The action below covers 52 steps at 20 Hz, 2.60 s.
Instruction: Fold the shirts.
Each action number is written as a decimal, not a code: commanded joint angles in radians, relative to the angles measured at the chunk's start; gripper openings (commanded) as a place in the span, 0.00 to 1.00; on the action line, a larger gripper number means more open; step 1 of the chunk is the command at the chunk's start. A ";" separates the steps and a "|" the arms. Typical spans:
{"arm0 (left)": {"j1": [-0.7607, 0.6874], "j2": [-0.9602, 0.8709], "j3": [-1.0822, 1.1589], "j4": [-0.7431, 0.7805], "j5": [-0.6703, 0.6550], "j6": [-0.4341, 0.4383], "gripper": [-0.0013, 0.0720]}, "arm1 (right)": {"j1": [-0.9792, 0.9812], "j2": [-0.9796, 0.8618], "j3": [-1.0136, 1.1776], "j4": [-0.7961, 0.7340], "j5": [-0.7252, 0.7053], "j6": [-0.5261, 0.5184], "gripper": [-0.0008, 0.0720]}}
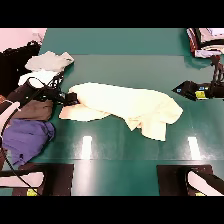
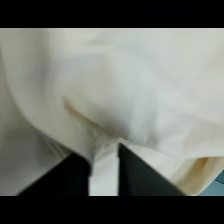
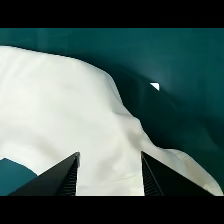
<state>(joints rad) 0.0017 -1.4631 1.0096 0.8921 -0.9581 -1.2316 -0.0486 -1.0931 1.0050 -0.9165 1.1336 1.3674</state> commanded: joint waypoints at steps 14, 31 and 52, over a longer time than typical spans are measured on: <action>0.085 0.057 0.350 0.040 -0.311 0.017 0.05 | -0.252 0.118 -0.333 -0.099 0.132 -0.052 0.83; 0.086 0.056 0.171 0.259 -0.313 0.008 0.70 | -0.026 -0.089 -0.140 -0.099 0.021 -0.051 0.08; 0.106 0.139 0.034 0.119 -0.224 0.012 0.05 | -0.027 -0.011 -0.081 -0.096 0.045 -0.051 0.03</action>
<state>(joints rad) 0.0937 -1.3735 1.0016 1.0191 -1.1576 -1.2060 -0.0753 -1.1461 0.8852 -1.0138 1.1675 1.3163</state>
